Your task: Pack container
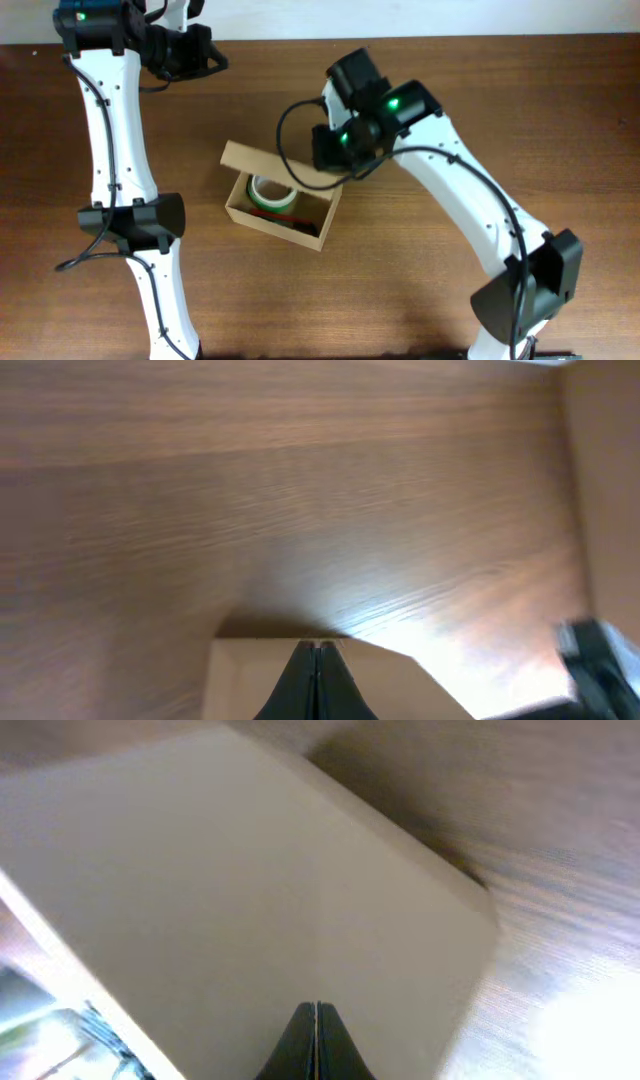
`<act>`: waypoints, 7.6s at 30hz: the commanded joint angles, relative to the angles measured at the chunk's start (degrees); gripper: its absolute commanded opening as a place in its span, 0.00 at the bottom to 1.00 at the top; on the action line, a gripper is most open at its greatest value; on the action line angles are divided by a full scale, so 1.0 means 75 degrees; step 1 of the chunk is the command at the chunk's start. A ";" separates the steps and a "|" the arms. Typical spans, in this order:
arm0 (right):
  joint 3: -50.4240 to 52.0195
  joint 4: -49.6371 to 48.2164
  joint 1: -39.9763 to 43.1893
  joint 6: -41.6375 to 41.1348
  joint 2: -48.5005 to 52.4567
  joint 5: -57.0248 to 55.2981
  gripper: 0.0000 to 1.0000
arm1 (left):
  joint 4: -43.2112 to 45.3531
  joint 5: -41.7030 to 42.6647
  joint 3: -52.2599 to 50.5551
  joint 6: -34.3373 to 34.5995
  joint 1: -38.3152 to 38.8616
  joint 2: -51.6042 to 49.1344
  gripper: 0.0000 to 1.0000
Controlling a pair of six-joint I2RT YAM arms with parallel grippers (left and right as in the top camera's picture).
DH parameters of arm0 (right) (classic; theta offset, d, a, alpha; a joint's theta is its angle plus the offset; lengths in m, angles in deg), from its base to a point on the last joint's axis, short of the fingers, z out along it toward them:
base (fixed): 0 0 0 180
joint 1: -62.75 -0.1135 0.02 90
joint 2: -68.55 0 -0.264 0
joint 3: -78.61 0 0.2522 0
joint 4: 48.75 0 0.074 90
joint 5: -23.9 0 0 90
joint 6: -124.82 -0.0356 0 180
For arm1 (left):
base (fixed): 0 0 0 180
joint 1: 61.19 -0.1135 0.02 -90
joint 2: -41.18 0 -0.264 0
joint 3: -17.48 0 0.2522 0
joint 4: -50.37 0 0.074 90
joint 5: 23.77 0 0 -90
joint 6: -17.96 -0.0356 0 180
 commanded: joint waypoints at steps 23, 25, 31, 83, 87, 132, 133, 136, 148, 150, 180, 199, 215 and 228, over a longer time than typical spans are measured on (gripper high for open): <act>0.1209 0.0962 -0.1714 -0.0207 -0.0198 -0.3235 0.04 | 0.0198 -0.2361 -0.8329 -0.0484 0.1434 0.3995 0.02; 0.1582 0.0629 -0.1740 -0.0207 -0.0198 -0.3066 0.04 | 0.0484 -0.2463 -0.8888 -0.0481 0.1460 0.3995 0.02; 0.2136 -0.0140 -0.1737 0.0149 -0.0198 -0.2288 0.04 | 0.1507 -0.2719 -1.0386 -0.0478 0.1457 0.3995 0.02; 0.2973 -0.0560 -0.0134 0.1139 -0.0766 -0.2279 0.04 | 0.2999 -0.4648 -1.0783 0.0192 0.0469 0.4185 0.02; 0.3716 -0.1221 -0.0134 0.1139 -0.0764 -0.1524 0.04 | 0.3264 -0.4546 -1.1339 0.0195 0.0475 0.4179 0.02; 0.1110 -0.2352 0.2556 0.2387 -0.0784 -0.1515 0.05 | 0.4042 -0.5231 -0.8976 0.0073 -0.0551 0.4182 0.02; 0.0772 -0.2066 0.2719 0.2532 -0.0784 -0.1813 0.05 | 0.4153 -0.5289 -0.8594 -0.0271 -0.0595 0.4182 0.02; -0.0187 -0.1250 0.3214 0.2806 -0.0784 -0.2559 0.05 | 0.4610 -0.5310 -0.7443 -0.1373 -0.0653 0.4182 0.02; -0.1367 0.0927 0.4660 0.2801 -0.0781 -0.2567 0.99 | 0.4943 -0.5324 -0.6018 -0.1454 -0.0647 0.4179 1.00; -0.1367 0.1177 0.4724 0.2801 -0.0781 -0.2567 0.99 | 0.4943 -0.5324 -0.6018 -0.1454 -0.0647 0.4179 1.00; -0.0886 0.0210 0.4715 0.2798 -0.1973 -0.2506 0.99 | 0.4943 -0.5324 -0.6018 -0.1454 -0.0647 0.4179 1.00; 0.9865 -0.6344 0.4718 0.2742 -1.2062 -0.2101 0.99 | 0.4943 -0.5324 -0.6018 -0.1454 -0.0647 0.4179 1.00; 1.2593 -0.6108 0.4721 0.2742 -1.4359 -0.1288 0.99 | 0.4943 -0.5324 -0.6018 -0.1454 -0.0647 0.4179 1.00; 1.2593 -0.4447 0.4718 0.2742 -1.4359 -0.1291 0.99 | 0.4943 -0.5324 -0.6018 -0.1454 -0.0644 0.4179 1.00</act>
